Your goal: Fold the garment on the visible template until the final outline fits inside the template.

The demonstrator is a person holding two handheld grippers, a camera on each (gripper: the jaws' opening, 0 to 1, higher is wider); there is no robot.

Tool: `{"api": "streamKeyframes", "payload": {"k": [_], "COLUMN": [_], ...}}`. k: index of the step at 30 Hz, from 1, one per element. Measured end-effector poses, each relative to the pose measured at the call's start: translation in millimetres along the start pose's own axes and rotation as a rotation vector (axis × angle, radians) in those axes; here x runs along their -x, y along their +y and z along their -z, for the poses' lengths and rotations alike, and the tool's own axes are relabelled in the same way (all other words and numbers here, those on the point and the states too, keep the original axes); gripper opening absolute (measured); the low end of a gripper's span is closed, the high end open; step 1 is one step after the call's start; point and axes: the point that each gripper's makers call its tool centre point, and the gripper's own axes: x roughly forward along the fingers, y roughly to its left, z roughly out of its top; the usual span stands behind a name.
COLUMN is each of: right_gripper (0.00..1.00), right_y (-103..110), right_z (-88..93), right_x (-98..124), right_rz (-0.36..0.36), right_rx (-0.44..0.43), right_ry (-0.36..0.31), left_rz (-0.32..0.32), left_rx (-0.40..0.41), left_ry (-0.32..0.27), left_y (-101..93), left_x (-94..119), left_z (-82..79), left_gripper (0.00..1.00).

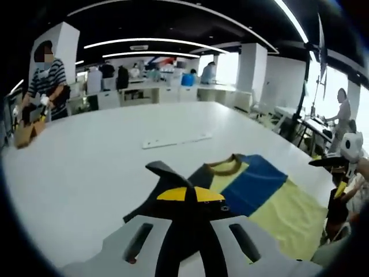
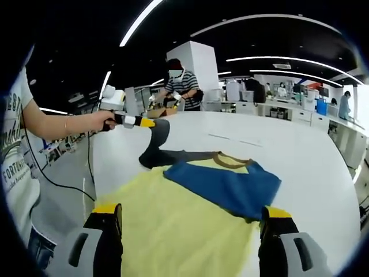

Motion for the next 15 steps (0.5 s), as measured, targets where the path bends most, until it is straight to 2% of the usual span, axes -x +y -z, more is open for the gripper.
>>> {"api": "streamKeyframes", "payload": {"k": [7, 15], "right_gripper": [0.99, 0.99], "right_y": [1.1, -0.3], "right_z": [3.0, 5.2], "right_x": [1.3, 3.8], "right_rz": [0.001, 0.011], "right_rx": [-0.005, -0.014], "right_ry": [0.003, 0.004], "left_rz": [0.048, 0.099], "left_rx": [-0.015, -0.03], "left_ry": [-0.021, -0.03], "left_y": [-21.6, -44.9], "left_x": [-13.8, -29.4], "left_z": [-15.9, -26.5], "left_gripper": [0.0, 0.0]}}
